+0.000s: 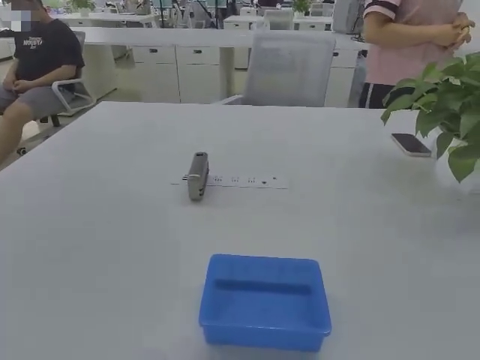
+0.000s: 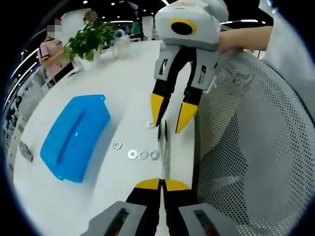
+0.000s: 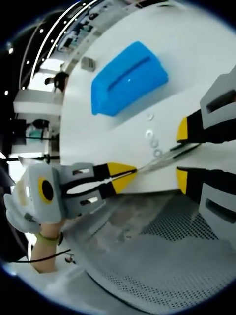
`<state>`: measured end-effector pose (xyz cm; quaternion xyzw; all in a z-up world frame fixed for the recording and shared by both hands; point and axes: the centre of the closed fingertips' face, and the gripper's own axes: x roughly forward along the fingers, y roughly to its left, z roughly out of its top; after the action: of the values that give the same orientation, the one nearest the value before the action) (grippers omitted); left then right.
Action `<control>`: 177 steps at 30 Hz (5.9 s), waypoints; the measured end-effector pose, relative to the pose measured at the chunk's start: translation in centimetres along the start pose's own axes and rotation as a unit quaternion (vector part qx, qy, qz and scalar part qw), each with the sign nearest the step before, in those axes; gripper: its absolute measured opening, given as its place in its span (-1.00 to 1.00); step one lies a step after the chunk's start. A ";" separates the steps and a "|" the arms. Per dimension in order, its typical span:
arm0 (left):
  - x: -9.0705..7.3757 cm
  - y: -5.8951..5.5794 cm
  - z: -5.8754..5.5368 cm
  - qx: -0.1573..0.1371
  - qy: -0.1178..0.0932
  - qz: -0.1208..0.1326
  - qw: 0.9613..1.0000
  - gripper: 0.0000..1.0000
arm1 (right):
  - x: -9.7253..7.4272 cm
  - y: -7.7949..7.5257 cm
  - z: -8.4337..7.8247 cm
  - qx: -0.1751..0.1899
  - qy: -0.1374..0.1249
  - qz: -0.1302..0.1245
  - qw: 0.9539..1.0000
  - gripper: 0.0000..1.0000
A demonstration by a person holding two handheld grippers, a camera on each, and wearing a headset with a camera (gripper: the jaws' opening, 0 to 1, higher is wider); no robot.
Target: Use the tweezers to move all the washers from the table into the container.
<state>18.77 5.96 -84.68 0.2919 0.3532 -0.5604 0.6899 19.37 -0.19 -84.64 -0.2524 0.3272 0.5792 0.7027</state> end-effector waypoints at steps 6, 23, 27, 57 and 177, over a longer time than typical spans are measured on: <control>-2.4 0.0 2.3 0.012 -0.032 0.005 0.999 -1.00 | -0.1 0.2 0.0 -0.008 -0.003 -0.004 1.000 -0.68; -4.8 -1.4 6.9 0.054 -0.062 -0.008 0.997 -1.00 | 0.5 1.2 1.6 -0.031 -0.027 0.012 0.999 -0.74; -4.9 -1.8 7.4 0.063 -0.053 -0.012 0.997 -1.00 | 0.7 1.6 2.0 -0.038 -0.032 0.022 0.999 -0.85; -5.4 0.5 8.2 0.047 -0.006 -0.005 0.999 -1.00 | 2.5 0.6 4.6 -0.019 -0.086 0.055 0.995 -0.84; -13.2 6.6 0.9 -0.272 -0.313 0.341 0.844 0.71 | -3.5 -17.4 8.0 0.194 -0.157 -0.141 0.958 -0.94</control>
<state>23.80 14.05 -73.37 0.0032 0.1351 -0.2329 0.9631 37.36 -0.12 -77.20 -0.0611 0.2800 0.4321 0.8551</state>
